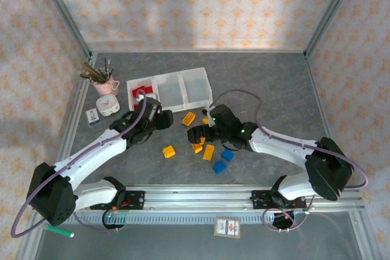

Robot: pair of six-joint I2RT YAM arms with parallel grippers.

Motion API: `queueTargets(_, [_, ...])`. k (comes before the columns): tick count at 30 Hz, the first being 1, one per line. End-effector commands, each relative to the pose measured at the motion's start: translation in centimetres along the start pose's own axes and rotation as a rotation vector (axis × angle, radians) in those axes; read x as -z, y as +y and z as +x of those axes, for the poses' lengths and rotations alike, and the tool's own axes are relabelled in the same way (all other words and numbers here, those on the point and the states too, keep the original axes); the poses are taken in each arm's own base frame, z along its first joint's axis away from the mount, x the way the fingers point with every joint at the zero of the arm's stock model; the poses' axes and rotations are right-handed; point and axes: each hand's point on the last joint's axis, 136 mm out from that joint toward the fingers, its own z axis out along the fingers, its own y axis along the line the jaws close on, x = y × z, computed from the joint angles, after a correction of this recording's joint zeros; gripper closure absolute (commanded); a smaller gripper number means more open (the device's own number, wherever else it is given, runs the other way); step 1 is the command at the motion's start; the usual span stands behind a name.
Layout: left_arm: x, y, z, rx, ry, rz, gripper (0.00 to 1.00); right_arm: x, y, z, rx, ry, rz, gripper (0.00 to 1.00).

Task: Sort the legos into containers by color
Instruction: Pick up the lego from the middle-left of the table.

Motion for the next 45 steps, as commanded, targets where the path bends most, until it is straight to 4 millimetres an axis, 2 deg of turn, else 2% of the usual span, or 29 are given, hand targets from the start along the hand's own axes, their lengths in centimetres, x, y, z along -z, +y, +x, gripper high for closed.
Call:
queueTargets(1, [-0.2, -0.1, 3.6, 0.018, 0.088, 0.008, 0.23, 0.5, 0.7, 1.1, 0.021, -0.013, -0.039, 0.0])
queueTargets(4, [-0.6, -0.6, 6.2, 0.0, 0.137, 0.038, 0.21, 0.5, 0.4, 2.6, 0.007, 0.006, -0.05, 0.0])
queueTargets(9, [-1.4, -1.1, 9.6, -0.014, 0.197, 0.088, 0.16, 0.6, -0.4, 3.6, -0.027, -0.008, -0.046, 0.0])
queueTargets(14, [-2.4, -0.4, 11.0, -0.049, 0.228, 0.054, 0.13, 0.8, -0.6, 3.3, -0.029, -0.026, -0.036, 0.0])
queueTargets(20, [-2.6, -2.8, 12.4, -0.082, 0.258, 0.152, 0.12, 0.7, -0.8, 3.3, -0.028, -0.027, -0.026, 0.0])
queueTargets(22, [-2.7, -2.9, 13.0, -0.092, 0.272, 0.145, 0.13, 0.7, -1.0, 3.4, -0.029, -0.027, -0.02, 0.0])
queueTargets(27, [-2.6, -1.6, 14.4, -0.096, 0.297, 0.062, 0.2, 0.7, -1.1, 3.5, -0.028, -0.027, -0.013, 0.0])
queueTargets(30, [-2.3, -1.5, 15.2, -0.103, 0.309, 0.045, 0.23, 0.7, -1.2, 3.4, -0.025, -0.027, -0.012, 0.0])
queueTargets(39, [-2.4, -0.6, 16.4, -0.128, 0.325, -0.03, 0.36, 0.5, -1.2, 3.4, -0.025, -0.027, -0.01, 0.0])
queueTargets(45, [-3.0, -0.8, 16.6, -0.135, 0.33, -0.042, 0.51, 0.6, -1.3, 3.3, -0.02, -0.033, -0.004, 0.0])
